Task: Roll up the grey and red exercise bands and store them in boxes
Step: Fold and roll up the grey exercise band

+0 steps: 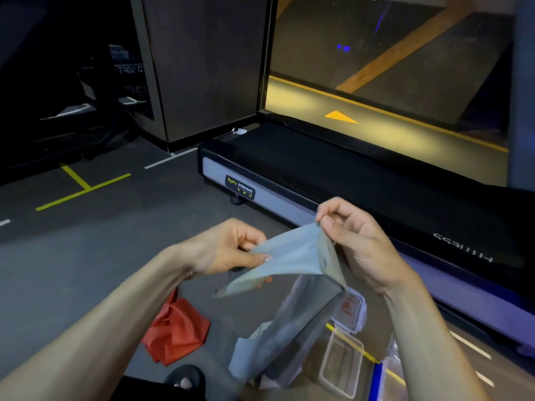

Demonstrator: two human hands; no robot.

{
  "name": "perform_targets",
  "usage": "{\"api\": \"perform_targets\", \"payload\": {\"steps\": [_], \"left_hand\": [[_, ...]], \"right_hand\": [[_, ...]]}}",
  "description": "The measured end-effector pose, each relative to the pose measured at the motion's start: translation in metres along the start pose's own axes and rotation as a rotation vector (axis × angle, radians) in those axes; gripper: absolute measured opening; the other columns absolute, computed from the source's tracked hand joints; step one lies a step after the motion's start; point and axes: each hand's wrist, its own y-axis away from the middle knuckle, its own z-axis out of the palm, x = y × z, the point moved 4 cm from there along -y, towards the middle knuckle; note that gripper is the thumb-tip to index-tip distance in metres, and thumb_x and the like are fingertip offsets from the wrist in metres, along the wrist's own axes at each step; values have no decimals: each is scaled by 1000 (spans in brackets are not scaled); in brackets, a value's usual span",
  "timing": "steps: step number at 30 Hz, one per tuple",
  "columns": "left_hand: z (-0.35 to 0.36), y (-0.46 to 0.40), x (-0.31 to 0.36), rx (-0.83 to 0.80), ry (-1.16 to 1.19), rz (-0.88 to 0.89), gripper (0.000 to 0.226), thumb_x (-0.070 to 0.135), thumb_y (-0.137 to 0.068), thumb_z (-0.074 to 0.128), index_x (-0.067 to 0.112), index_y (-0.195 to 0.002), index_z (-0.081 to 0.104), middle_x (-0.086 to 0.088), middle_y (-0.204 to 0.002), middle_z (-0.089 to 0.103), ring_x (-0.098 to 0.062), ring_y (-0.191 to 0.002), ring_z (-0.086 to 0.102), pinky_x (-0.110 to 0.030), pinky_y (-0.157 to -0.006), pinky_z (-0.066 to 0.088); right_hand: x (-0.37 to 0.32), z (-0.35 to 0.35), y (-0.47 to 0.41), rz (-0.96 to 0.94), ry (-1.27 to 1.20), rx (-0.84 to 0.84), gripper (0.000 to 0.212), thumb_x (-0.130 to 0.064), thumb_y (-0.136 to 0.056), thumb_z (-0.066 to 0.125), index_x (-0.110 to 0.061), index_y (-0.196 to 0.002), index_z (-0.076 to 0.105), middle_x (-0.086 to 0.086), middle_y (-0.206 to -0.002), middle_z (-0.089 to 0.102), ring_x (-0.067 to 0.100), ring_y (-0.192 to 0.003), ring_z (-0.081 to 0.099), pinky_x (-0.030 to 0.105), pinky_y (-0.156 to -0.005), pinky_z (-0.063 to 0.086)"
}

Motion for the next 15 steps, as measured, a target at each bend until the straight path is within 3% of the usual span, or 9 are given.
{"api": "perform_targets", "payload": {"steps": [4,9,12,15], "left_hand": [[1,2,6,-6,22,17,16,24,-91,66,9,-84,70,-17,-84,77,-21,-72,71,-25,-63,52],[-1,3,4,4,20,8,23,30,-92,69,8,-85,72,-25,-83,74,-23,-71,65,-29,-61,47],[-3,2,4,9,38,0,17,30,-90,73,18,-79,74,-11,-69,67,-22,-67,53,-28,-57,36],[-4,6,9,-28,101,48,18,35,-83,75,24,-69,73,9,-58,56,-5,-54,43,-18,-53,31]], "right_hand": [[2,-3,0,-1,9,14,5,-20,-94,61,-18,-91,65,10,-77,46,14,-67,43,25,-62,37],[3,-5,0,0,46,16,5,-21,-94,61,-20,-92,66,12,-79,44,18,-70,40,30,-67,34],[4,-6,1,11,41,15,5,-22,-94,63,-19,-92,66,13,-80,45,20,-70,40,31,-65,34],[6,-7,3,26,33,24,5,-23,-93,63,-19,-93,66,13,-81,48,21,-71,43,28,-67,37]]}}
